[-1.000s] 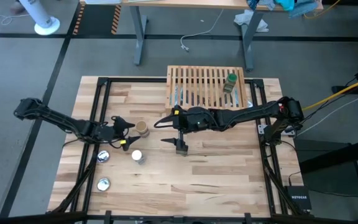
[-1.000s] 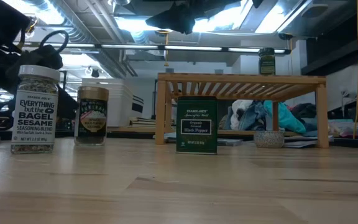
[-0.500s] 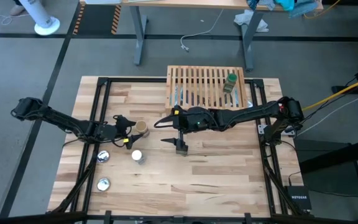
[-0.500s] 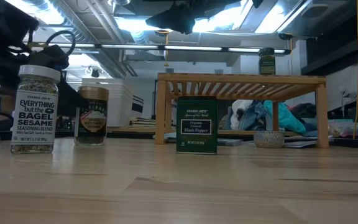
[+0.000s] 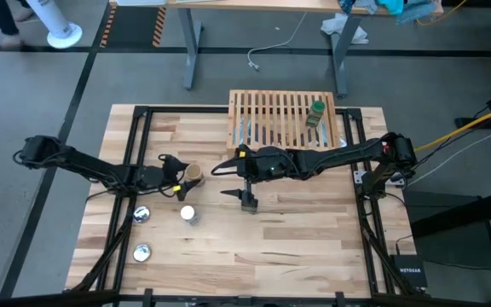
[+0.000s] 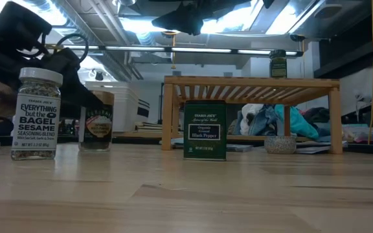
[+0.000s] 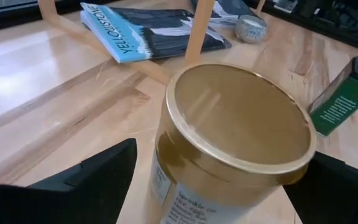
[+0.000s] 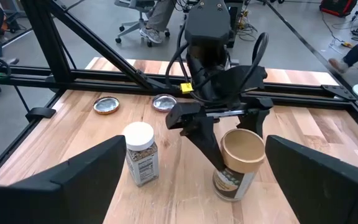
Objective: Shelf spices
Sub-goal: Put the gold seasoning bottle on the shelf
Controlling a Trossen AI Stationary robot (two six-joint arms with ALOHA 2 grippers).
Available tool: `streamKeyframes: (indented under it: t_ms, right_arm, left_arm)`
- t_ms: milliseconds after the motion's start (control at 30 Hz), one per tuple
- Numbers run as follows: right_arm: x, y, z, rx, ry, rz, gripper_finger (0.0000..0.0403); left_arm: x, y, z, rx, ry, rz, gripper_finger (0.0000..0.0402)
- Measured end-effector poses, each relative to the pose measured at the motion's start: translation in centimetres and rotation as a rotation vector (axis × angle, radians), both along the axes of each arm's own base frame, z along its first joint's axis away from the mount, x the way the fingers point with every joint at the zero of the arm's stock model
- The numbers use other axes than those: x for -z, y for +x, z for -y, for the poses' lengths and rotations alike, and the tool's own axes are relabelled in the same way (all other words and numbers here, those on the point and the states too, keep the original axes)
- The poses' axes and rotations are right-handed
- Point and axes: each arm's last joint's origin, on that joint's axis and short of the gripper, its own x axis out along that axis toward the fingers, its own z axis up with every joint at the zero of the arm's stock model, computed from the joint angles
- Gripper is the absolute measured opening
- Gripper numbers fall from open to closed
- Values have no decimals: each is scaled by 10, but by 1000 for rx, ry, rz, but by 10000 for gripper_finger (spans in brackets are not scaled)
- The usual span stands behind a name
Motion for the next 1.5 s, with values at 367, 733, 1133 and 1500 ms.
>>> streamKeyframes:
  t_ms: [367, 733, 1133, 1500]
  right_arm:
    - [0, 0, 0, 0, 0, -1, 390]
    - [1, 0, 0, 0, -1, -10, 390]
    - [-18, -11, 1, 0, 1, 32, 390]
    - [-56, -42, 2, 1, -32, 71, 390]
  left_arm:
    - [6, 3, -2, -17, 3, -32, 282]
    - [2, 4, -1, 12, 55, -14, 269]
    - [-26, 19, 0, 66, 158, 85, 268]
    - [-92, 38, 2, 167, 352, 176, 268]
